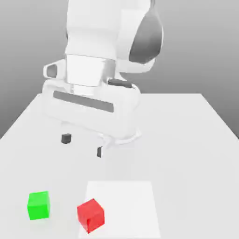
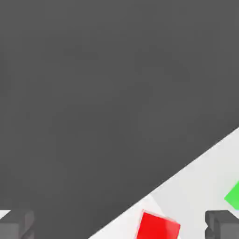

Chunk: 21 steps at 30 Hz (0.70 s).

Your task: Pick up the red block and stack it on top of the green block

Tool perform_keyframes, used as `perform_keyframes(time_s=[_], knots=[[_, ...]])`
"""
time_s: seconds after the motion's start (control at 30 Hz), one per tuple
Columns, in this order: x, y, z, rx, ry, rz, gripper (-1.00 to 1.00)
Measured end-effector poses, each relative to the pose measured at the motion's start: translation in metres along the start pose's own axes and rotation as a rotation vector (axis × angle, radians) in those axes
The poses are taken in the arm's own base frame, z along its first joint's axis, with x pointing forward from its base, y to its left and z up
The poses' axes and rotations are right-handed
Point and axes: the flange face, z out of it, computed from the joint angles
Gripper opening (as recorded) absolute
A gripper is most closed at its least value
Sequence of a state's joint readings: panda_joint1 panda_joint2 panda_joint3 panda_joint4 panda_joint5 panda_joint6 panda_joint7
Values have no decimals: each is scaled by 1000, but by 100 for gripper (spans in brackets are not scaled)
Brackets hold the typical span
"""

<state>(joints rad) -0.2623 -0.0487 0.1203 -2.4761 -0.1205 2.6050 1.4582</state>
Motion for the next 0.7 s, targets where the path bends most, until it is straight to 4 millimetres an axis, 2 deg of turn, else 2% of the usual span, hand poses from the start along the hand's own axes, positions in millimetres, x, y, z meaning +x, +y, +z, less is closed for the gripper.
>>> perform_keyframes(time_s=[0.17, 0.37, 0.4, 0.6, 0.7], knots=[[-4, 34, 87, -134, -67, 160, 0], [-13, 54, 166, -171, -87, 206, 0], [-14, 55, 172, -172, -87, 206, -100], [-14, 56, 175, -170, -87, 206, -100], [-11, 51, 152, -169, -87, 208, -100]])
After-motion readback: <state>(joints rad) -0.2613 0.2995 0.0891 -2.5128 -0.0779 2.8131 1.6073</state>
